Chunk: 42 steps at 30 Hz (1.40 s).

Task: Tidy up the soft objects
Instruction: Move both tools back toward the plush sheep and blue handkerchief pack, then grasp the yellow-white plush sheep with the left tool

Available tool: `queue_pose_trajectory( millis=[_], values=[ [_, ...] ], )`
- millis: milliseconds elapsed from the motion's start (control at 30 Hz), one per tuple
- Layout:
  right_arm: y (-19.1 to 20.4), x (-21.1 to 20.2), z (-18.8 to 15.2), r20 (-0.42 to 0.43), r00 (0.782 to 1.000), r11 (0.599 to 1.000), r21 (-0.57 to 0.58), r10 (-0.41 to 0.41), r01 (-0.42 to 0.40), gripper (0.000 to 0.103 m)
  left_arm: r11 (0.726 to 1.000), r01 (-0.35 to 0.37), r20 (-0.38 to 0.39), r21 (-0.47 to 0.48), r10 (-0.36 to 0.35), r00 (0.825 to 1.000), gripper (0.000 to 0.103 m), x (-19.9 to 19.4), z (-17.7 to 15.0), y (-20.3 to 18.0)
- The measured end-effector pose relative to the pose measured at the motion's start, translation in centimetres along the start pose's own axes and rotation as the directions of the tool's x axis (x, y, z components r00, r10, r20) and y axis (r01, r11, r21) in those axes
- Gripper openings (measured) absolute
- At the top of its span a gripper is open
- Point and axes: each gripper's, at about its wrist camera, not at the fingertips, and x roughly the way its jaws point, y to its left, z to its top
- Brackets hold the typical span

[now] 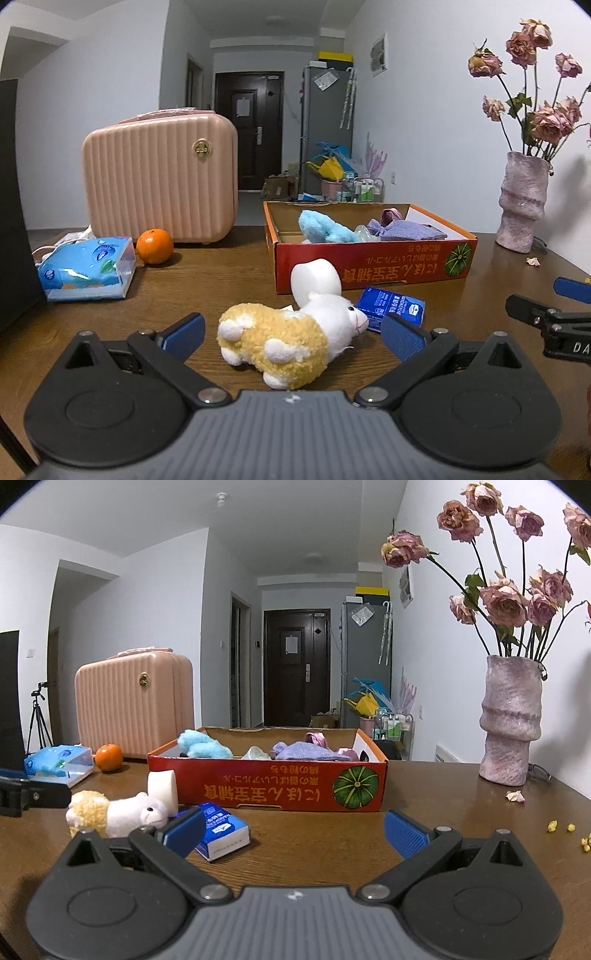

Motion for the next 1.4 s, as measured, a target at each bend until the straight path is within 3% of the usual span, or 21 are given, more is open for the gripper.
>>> queue_pose_trajectory(
  millis=[367,833,1167,1400],
  values=[
    [-0.4,-0.1,-0.2,-0.011,0.999,0.999,0.011,-0.033,0.033,0.103,0.991,0.112,-0.065,0.068,-0.108,0.992,0.103,3.8,-0.5,3.5],
    [-0.6,0.6,-0.7,-0.054,0.991,0.993,0.006,-0.120,0.120,0.103,0.939,0.295,-0.105,0.175,-0.280,0.954,0.103,7.0,0.0,4.7],
    [-0.9,1.0,-0.8,-0.074,0.988,0.991,0.016,-0.133,0.135,0.103,0.923,0.330,-0.162,0.196,-0.302,0.940,0.103,9.5,-0.1,4.7],
    [-0.8,1.1,-0.8,-0.080,0.988,0.991,0.015,-0.129,0.131,0.103,0.925,0.296,-0.183,0.239,-0.257,0.949,0.103,10.2,-0.8,3.9]
  ],
)
